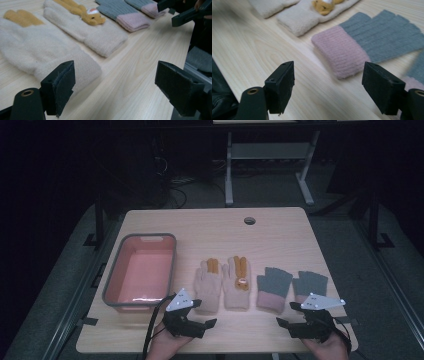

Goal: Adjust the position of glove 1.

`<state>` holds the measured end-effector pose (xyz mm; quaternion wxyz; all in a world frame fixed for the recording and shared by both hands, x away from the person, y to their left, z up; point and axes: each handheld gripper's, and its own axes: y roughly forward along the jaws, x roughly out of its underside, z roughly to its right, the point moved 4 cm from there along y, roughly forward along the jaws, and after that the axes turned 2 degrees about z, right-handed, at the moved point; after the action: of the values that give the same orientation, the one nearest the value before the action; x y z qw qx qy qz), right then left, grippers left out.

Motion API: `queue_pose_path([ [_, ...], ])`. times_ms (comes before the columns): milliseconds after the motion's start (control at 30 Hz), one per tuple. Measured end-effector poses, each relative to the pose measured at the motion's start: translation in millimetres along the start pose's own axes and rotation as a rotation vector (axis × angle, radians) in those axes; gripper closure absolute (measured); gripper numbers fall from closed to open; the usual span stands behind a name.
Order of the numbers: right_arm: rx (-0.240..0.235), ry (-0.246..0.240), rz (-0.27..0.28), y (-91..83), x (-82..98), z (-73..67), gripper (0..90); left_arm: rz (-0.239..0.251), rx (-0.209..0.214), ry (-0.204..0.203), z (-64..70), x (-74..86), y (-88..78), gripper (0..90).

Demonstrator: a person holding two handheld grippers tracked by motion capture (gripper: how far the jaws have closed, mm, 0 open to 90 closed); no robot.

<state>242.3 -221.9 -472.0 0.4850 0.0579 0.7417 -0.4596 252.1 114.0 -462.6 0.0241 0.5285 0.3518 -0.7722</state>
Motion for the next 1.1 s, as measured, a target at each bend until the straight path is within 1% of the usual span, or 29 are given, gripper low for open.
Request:
queue_pose_path([
  [133,-0.02,-0.025,-0.001,2.6,-4.0,-5.1,25.5,0.003,0.005,0.009,1.0,-1.2,-0.4,16.8],
  [200,-0.02,-0.037,0.004,3.5,-6.7,-6.8,25.5,0.006,0.012,-0.003,0.2,-0.7,-0.8,16.8],
  [267,-0.022,-0.057,0.003,2.6,-11.7,-9.6,25.5,0.01,0.025,-0.017,-1.1,0.7,-2.2,16.8],
  [333,-0.037,-0.058,0.014,0.0,-17.5,-11.7,25.5,0.01,0.025,-0.014,-1.2,1.0,-2.9,16.8],
  [367,-0.042,-0.061,0.017,-1.0,-20.4,-12.1,25.5,0.009,0.019,-0.006,-1.4,1.0,-3.8,16.8],
  [400,-0.043,-0.069,0.017,-2.0,-24.0,-11.7,25.5,0.017,0.022,-0.014,-1.2,0.4,-5.0,16.8],
  [433,-0.043,-0.069,0.017,-2.0,-24.0,-11.7,25.5,0.017,0.022,-0.014,-1.2,0.4,-5.0,16.8],
  [467,-0.039,-0.081,0.016,-3.5,-29.7,-11.3,25.5,0.021,0.023,-0.013,-0.9,0.3,-5.0,16.8],
  [667,-0.048,-0.108,-0.015,-2.4,-45.6,-10.7,25.6,0.011,0.022,-0.009,-1.1,0.4,-3.2,16.8],
  [700,-0.056,-0.117,-0.019,-1.8,-48.8,-10.5,25.5,0.011,0.022,-0.009,-1.1,0.4,-3.2,16.8],
  [733,-0.074,-0.117,-0.027,-1.6,-52.0,-10.8,25.6,0.012,0.023,-0.008,-1.4,0.2,-3.1,16.8],
  [767,-0.081,-0.113,-0.039,0.1,-55.8,-10.4,25.5,0.011,0.022,-0.008,-1.7,0.1,-3.3,16.8],
  [900,-0.099,-0.116,-0.059,3.1,-63.7,-11.7,25.5,0.016,0.027,-0.01,-3.2,-0.3,-4.8,16.8],
  [933,-0.105,-0.12,-0.075,5.7,-69.6,-12.9,25.5,0.022,0.031,-0.018,-4.2,-0.6,-5.5,16.8],
  [1000,-0.11,-0.129,-0.09,7.4,-73.9,-12.7,25.5,0.024,0.034,-0.023,-5.5,-0.7,-5.8,16.8],
  [1033,-0.11,-0.129,-0.09,7.4,-73.9,-12.7,25.5,0.024,0.034,-0.023,-5.5,-0.7,-5.8,16.8],
  [1100,-0.125,-0.134,-0.09,10.3,-81.8,-11.6,25.5,0.029,0.041,-0.026,-6.7,-1.1,-6.0,16.8],
])
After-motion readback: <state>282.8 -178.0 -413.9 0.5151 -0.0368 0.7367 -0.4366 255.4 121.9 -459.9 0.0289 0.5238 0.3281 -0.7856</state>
